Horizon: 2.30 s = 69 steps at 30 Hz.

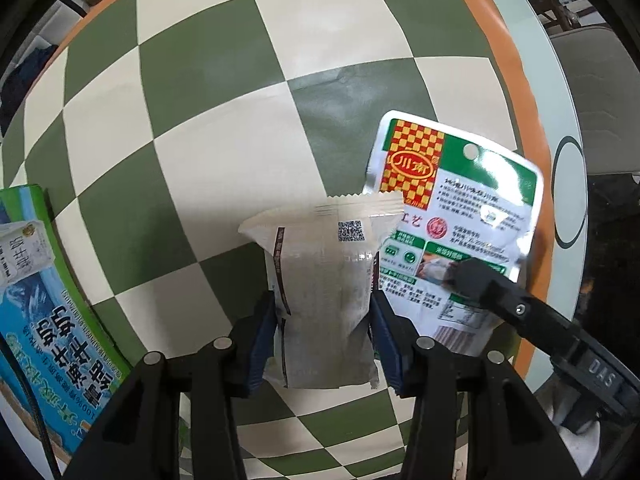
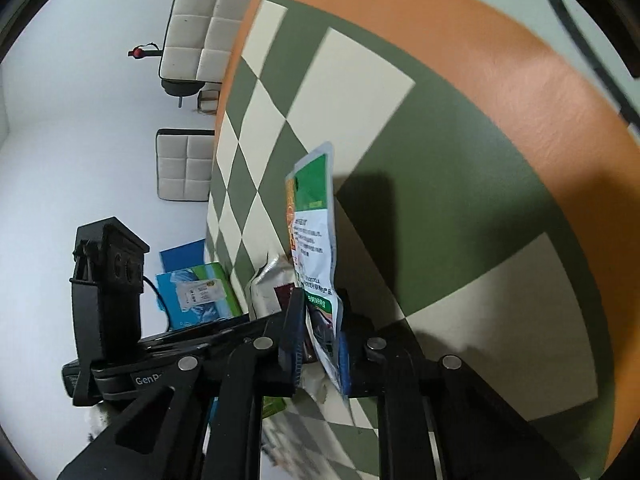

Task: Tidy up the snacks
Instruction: 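Lift both held packets and carry them over the cardboard box, then open both grippers to drop the packets into the box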

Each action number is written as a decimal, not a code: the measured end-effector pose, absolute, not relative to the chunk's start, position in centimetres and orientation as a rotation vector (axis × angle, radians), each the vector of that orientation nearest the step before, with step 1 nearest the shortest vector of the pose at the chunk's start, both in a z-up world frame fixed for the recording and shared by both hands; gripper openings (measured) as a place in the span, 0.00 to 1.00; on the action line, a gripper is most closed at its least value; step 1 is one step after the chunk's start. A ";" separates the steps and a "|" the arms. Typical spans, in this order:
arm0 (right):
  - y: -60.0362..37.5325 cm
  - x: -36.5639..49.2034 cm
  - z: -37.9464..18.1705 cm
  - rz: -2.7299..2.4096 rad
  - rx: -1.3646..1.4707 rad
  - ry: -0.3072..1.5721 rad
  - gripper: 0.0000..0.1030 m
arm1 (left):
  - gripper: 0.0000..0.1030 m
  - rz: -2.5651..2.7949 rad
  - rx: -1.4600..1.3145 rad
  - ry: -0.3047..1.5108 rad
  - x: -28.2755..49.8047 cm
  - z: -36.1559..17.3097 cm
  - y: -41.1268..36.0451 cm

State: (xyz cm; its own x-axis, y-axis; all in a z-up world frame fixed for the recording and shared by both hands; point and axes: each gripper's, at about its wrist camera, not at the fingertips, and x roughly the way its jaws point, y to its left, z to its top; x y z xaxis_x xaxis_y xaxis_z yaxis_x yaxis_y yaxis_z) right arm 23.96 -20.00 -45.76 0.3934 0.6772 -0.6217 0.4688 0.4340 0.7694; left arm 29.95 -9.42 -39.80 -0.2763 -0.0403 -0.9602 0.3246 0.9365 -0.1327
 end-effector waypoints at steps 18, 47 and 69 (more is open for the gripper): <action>-20.1 24.5 -36.3 0.215 1.042 1.148 0.10 | 0.42 -0.339 0.129 1.640 25.9 -31.7 -4.7; 7.6 28.6 -25.8 0.575 0.711 1.289 0.10 | 0.42 0.098 -0.080 1.535 22.3 -23.8 26.3; 14.4 33.8 -30.5 0.417 0.443 1.409 0.10 | 0.42 0.182 -0.112 1.665 23.4 -30.7 34.5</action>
State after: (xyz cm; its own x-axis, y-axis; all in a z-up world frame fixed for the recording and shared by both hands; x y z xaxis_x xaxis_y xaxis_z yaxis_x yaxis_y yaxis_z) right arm 33.79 14.43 -30.53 0.1168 0.5269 -0.8419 -0.0156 0.8485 0.5289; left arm 23.44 34.55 -30.67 -0.1029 0.0342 -0.9941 -0.1814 0.9820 0.0526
